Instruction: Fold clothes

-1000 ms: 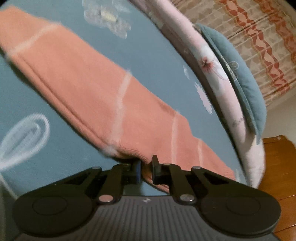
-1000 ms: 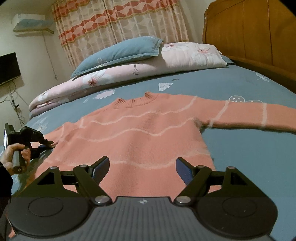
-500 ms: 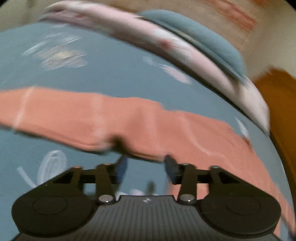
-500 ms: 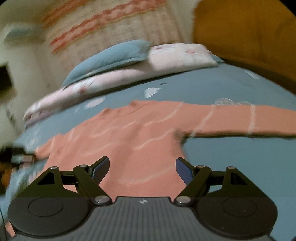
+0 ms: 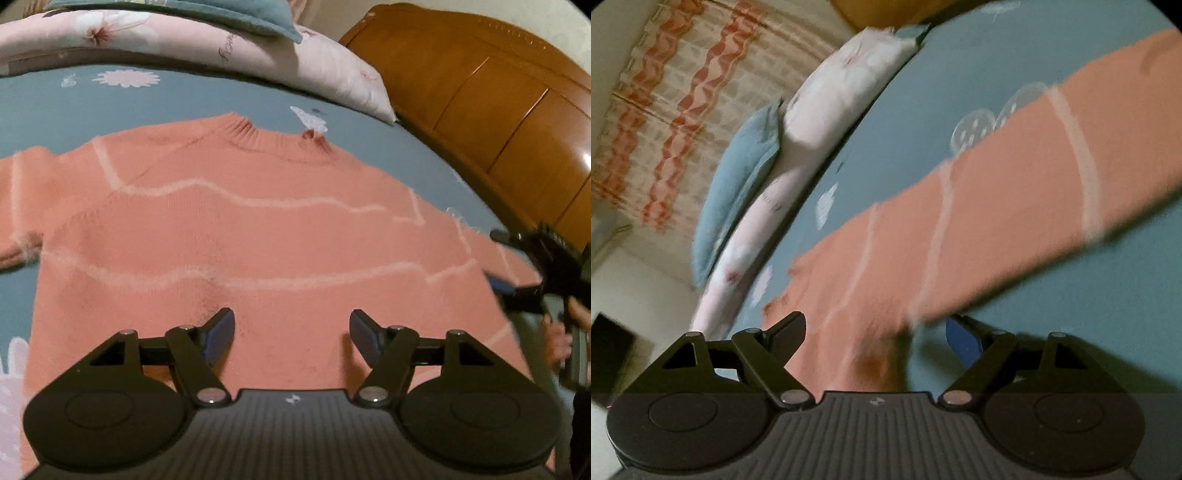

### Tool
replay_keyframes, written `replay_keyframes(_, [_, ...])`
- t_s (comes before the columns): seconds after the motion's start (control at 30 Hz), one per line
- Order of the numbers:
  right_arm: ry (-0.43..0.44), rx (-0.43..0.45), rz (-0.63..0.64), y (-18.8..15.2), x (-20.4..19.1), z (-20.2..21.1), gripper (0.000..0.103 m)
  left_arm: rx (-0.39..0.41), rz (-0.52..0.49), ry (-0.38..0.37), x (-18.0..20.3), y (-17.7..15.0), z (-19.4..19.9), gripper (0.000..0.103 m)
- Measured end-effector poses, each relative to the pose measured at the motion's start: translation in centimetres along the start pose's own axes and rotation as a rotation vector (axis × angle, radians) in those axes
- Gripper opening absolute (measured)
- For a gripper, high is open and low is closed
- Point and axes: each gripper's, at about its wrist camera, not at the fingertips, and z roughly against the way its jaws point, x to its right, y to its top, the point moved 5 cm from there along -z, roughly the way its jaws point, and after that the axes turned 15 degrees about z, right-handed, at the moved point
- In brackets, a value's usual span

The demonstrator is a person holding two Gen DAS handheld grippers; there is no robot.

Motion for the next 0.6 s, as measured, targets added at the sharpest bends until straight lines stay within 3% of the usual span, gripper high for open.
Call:
replay_keyframes(0.03, [-0.042, 0.021, 0.026, 0.4, 0.1, -0.2, 0.081, -0.002, -0.005, 0.002, 0.0, -0.3, -0.1, 0.07])
replay_keyframes(0.07, [-0.071, 0.023, 0.054, 0.5, 0.3, -0.5, 0.071, -0.005, -0.011, 0.004, 0.1, -0.5, -0.1, 0.071])
replay_keyframes(0.17, [-0.153, 0.016, 0.126, 0.7, 1.0, -1.4, 0.013, -0.008, -0.043, 0.0, 0.0, -0.2, -0.2, 0.073])
replay_keyframes(0.2, [-0.155, 0.023, 0.125, 0.7, 1.3, -1.5, 0.011, -0.006, -0.057, 0.006, 0.0, -0.2, -0.4, 0.073])
replay_keyframes(0.33, [-0.213, 0.081, 0.193, 3.0, 2.3, -0.5, 0.009, -0.009, -0.1, 0.031, 0.1, 0.0, -0.6, 0.073])
replay_keyframes(0.37, [-0.213, 0.051, 0.175, 3.3, 2.6, -0.7, 0.01, -0.012, -0.107, 0.038, 0.1, 0.0, -0.6, 0.073])
replay_keyframes(0.5, [-0.242, -0.058, 0.146, 2.7, 1.7, 0.3, 0.036, 0.038, -0.151, 0.054, 0.5, 0.9, 1.4, 0.074])
replay_keyframes(0.6, [-0.135, -0.079, 0.258, 1.0, -3.0, 1.8, 0.055, 0.023, -0.13, 0.099, -0.3, 2.0, 1.6, 0.074])
